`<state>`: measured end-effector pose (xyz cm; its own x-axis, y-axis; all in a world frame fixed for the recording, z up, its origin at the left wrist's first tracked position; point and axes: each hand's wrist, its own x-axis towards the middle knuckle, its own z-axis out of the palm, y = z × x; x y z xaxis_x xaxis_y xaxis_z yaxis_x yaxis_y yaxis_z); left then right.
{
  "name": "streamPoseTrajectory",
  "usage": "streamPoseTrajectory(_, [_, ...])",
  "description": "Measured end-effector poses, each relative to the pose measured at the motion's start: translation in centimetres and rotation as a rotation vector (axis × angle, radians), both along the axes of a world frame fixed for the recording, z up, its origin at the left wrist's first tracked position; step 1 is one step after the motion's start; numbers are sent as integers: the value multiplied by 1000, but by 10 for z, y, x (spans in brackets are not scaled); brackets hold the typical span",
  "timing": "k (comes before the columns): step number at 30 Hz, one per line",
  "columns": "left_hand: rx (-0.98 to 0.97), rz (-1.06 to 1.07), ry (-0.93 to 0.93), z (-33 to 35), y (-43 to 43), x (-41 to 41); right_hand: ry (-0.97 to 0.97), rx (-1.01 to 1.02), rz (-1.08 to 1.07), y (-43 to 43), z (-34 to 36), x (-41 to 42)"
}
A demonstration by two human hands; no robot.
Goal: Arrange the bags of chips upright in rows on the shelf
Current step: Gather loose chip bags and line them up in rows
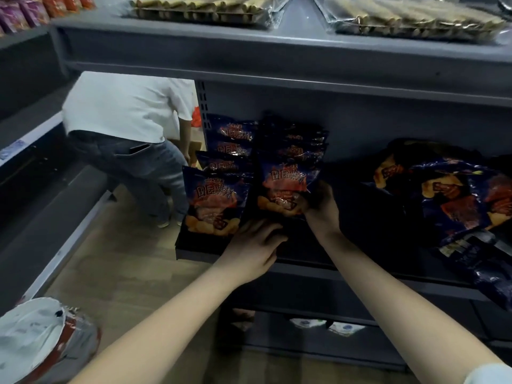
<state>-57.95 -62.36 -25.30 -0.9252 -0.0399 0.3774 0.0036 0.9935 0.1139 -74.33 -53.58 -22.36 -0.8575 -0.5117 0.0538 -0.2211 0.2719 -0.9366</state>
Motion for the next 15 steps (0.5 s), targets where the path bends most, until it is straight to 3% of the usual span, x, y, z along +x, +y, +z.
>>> streamPoseTrajectory(15, [45, -111, 36, 12, -1, -5, -79, -161, -132, 31, -4, 18])
